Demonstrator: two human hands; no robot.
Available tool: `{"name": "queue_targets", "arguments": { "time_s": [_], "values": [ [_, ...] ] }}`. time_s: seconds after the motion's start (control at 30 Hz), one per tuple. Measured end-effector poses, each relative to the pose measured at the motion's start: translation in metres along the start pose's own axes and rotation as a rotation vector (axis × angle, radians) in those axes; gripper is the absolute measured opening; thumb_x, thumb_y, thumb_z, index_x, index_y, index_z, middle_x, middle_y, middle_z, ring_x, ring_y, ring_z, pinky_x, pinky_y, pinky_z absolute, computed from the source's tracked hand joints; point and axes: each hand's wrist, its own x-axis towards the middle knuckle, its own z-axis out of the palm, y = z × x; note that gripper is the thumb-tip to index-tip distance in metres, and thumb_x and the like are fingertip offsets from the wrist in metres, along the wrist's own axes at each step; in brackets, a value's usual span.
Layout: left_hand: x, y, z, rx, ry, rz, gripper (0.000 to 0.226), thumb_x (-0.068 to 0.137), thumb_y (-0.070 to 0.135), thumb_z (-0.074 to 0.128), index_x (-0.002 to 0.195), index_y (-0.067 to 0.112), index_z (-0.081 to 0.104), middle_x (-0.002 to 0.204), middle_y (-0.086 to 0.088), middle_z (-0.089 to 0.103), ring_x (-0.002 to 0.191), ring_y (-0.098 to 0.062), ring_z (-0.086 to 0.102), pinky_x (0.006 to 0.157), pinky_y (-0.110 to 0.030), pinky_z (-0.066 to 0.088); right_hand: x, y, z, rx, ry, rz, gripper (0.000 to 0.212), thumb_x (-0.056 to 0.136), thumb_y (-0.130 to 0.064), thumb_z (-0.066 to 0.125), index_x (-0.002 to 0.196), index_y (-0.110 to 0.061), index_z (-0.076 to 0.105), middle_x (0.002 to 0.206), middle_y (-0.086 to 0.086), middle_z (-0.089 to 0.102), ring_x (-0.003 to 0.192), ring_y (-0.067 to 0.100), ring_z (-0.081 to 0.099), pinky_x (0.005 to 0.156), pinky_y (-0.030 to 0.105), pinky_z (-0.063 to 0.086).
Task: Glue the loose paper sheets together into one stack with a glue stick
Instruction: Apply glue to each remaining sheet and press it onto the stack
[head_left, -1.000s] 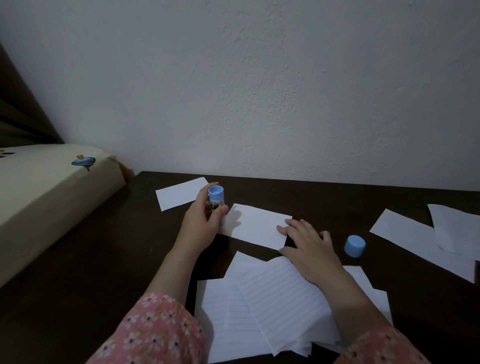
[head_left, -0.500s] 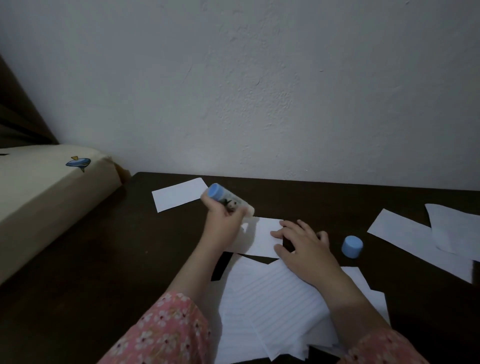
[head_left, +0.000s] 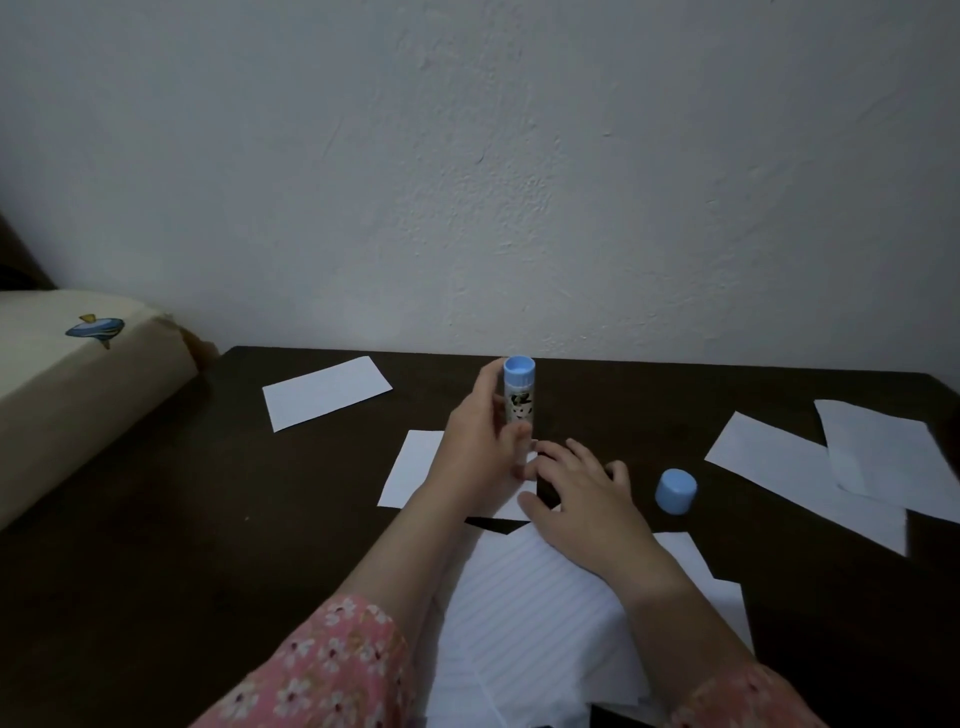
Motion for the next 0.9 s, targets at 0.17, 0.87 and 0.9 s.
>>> {"name": "queue_targets", "arguments": {
  "time_s": [0.17, 0.87, 0.9],
  "values": [
    [0.004, -0.003, 0.003, 0.012, -0.014, -0.013, 0.068, 0.090, 0.010, 0.060, 0.145, 0.034, 0.028, 0.127, -0.001, 0.053, 0.107, -0.006, 0.052, 0.071, -0.008, 0.039, -0.001, -0.002, 0.001, 0.003, 0.024, 0.012, 0.025, 0.096, -0.043, 0.043, 0.120, -0.039, 0.050, 0.153, -0.019, 0.025, 0.146, 0.010, 0.006, 0.116, 0.050, 0.005],
    [0.002, -0.022, -0.033, 0.045, -0.067, -0.026, 0.072, 0.090, 0.008, 0.059, 0.146, 0.037, 0.025, 0.125, 0.000, 0.052, 0.115, -0.013, 0.051, 0.091, -0.026, 0.043, -0.002, -0.005, 0.000, -0.007, -0.037, -0.027, 0.041, 0.099, -0.033, 0.037, 0.140, -0.039, 0.036, 0.157, -0.020, 0.013, 0.147, 0.009, -0.007, 0.115, 0.055, -0.003],
    [0.002, -0.022, -0.034, 0.037, -0.068, -0.027, 0.071, 0.091, 0.008, 0.059, 0.146, 0.038, 0.025, 0.124, 0.001, 0.052, 0.113, -0.012, 0.051, 0.090, -0.025, 0.042, -0.002, -0.005, -0.001, -0.003, -0.043, -0.022, 0.042, 0.100, -0.032, 0.037, 0.141, -0.038, 0.034, 0.156, -0.021, 0.016, 0.147, 0.007, -0.005, 0.116, 0.055, -0.003]
  ]
}}
